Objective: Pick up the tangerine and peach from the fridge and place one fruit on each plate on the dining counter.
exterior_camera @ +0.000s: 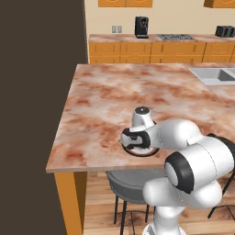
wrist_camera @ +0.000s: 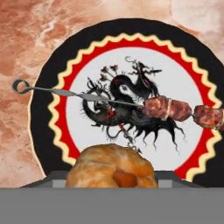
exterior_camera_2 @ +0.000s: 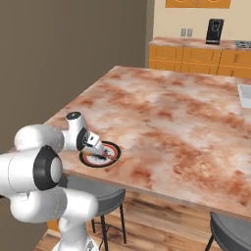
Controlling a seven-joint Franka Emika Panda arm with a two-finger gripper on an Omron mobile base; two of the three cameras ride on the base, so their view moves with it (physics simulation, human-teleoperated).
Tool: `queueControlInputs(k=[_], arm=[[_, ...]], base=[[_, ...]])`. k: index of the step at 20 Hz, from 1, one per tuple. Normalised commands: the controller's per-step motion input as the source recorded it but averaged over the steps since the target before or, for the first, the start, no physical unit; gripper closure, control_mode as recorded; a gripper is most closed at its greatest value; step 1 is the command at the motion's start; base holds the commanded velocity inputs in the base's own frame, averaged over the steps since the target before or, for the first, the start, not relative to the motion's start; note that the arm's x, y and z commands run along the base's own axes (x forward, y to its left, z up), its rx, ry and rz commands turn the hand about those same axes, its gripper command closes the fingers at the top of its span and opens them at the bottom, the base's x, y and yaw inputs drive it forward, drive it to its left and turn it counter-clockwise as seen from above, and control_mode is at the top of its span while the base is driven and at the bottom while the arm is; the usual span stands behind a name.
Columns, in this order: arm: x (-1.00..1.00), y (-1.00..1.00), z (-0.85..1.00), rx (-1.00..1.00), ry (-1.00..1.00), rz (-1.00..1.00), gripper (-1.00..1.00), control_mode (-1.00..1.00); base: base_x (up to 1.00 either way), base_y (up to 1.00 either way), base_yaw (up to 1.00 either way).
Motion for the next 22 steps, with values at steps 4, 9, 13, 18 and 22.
queueControlInputs(k=[4, 9, 13, 18, 22], arm=[[0.16, 0.00, -0.28, 0.00, 0.10, -0.05, 1.00, -1.00], [0.17, 0.00, -0.26, 0.00, 0.05, -0.05, 1.00, -1.00], [0.19, 0.00, -0.21, 0.02, 0.01, -0.05, 1.00, -1.00], [0.11, 0.00, -0.20, 0.03, 0.04, -0.03, -1.00, -1.00], [0.02, 0.00, -0.17, 0.03, 0.05, -0.01, -1.00, -1.00]], base=[[0.00, 0.00, 0.00], [0.00, 0.00, 0.00], [0.00, 0.00, 0.00], [0.00, 0.00, 0.00], [0.00, 0.00, 0.00]])
